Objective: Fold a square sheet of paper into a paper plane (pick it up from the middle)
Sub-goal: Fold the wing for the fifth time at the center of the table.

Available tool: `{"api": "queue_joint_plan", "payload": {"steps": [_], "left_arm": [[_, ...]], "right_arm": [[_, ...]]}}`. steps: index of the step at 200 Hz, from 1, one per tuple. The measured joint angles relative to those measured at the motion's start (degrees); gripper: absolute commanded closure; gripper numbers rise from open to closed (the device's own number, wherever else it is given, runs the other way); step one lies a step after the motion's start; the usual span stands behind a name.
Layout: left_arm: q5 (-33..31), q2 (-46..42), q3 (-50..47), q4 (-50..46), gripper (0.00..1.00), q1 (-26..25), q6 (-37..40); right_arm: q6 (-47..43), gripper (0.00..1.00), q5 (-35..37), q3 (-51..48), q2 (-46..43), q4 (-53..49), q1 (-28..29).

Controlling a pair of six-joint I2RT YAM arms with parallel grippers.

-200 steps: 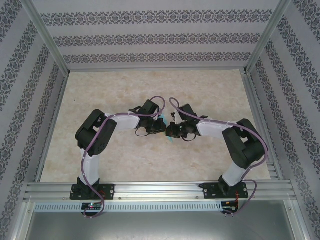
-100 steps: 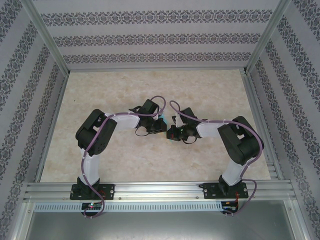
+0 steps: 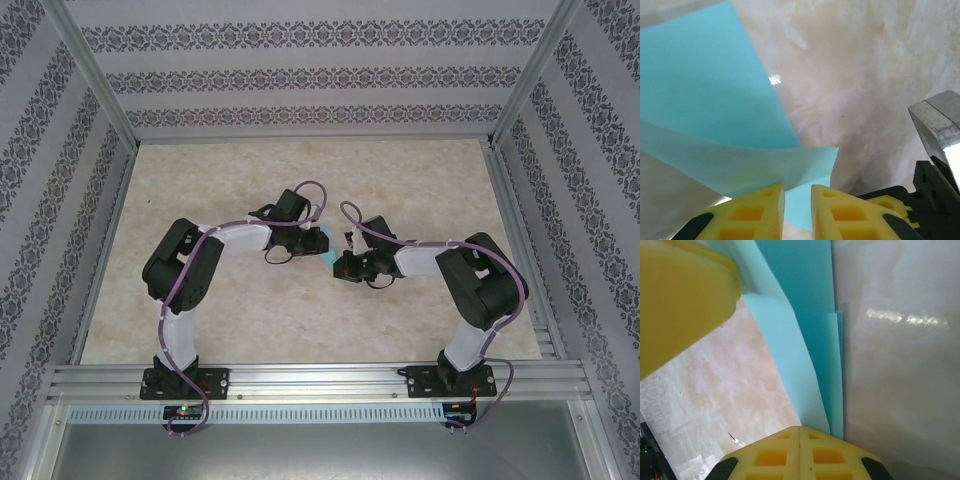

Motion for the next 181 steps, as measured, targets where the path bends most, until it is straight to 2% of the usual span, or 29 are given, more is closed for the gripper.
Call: {"api": "queue_joint_plan", "payload": {"steps": [181], "left_arm": [[-3.13,3.45,2.32,-1.49,0.8,1.07,3.72]], "right_arm": [[0.0,0.95,-0.85,-0.09,0.33,0.42,-0.11]]}}
